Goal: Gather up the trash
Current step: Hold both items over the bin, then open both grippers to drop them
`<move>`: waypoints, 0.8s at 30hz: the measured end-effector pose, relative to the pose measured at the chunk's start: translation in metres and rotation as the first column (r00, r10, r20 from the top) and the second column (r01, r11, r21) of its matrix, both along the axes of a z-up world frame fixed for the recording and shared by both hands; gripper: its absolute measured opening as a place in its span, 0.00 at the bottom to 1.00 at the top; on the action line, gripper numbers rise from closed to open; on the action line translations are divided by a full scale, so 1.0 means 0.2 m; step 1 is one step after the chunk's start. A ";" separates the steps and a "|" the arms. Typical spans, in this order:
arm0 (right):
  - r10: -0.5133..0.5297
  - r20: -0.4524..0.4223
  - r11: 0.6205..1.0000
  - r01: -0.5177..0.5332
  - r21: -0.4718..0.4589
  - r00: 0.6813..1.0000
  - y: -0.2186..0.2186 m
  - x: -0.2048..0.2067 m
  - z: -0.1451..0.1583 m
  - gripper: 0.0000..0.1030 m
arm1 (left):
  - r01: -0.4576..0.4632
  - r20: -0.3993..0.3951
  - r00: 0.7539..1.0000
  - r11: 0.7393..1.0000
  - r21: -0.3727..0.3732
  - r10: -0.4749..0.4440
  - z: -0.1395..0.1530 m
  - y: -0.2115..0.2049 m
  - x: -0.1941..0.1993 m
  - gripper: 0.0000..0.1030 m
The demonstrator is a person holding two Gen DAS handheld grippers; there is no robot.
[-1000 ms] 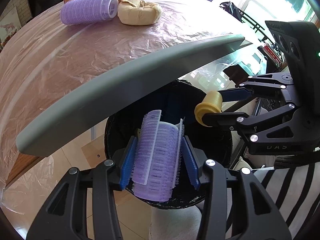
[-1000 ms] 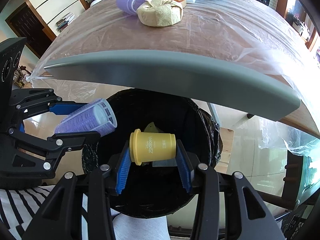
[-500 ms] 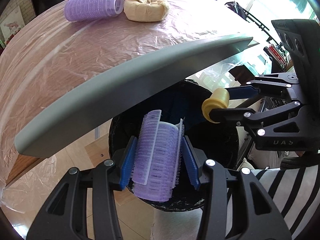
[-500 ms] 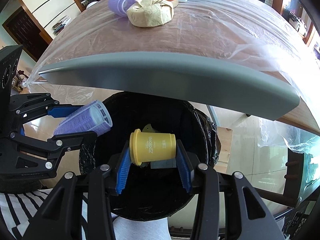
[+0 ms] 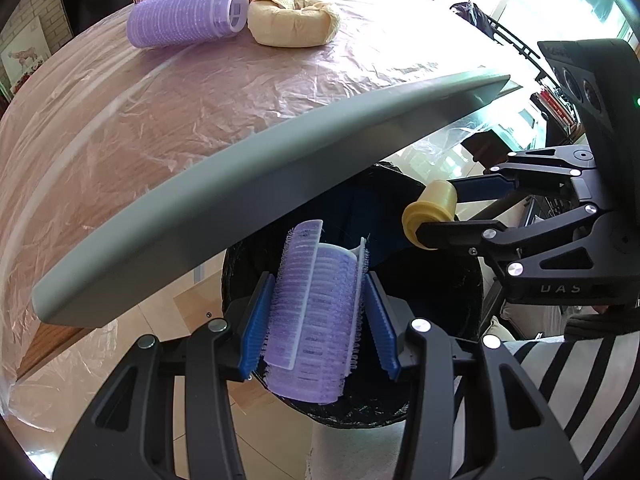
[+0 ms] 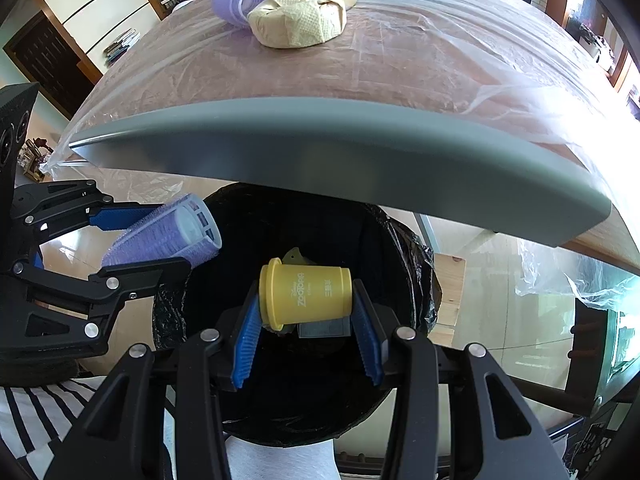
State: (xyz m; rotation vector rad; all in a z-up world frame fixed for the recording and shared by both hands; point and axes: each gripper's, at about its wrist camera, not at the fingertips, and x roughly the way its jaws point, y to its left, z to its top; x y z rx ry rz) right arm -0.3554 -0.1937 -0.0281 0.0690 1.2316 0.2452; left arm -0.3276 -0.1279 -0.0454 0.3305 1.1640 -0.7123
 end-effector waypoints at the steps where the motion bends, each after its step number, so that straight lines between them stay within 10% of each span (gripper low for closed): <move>1: 0.000 0.000 1.000 0.000 -0.002 1.000 0.00 0.00 0.00 0.41 | 0.001 0.002 1.000 1.000 0.002 -0.001 0.00 0.00 0.00 0.46; 10: -0.004 -0.004 1.000 0.003 -0.013 1.000 0.01 0.00 -0.01 0.41 | 0.020 0.000 1.000 1.000 -0.006 -0.020 0.00 -0.02 -0.01 0.46; 13: -0.021 0.007 1.000 0.021 0.000 1.000 -0.02 -0.01 0.01 0.61 | 0.040 0.016 0.999 0.999 -0.021 -0.040 0.02 -0.04 -0.03 0.54; 15: -0.031 0.025 1.000 0.031 0.000 0.999 -0.05 -0.03 0.04 0.72 | 0.032 0.040 0.999 0.999 -0.011 -0.031 0.04 -0.03 -0.04 0.77; 24: 0.011 0.161 0.996 -0.025 0.083 0.987 -0.11 -0.12 0.39 0.79 | 0.072 0.067 0.996 0.983 -0.169 -0.061 0.29 0.08 -0.07 0.79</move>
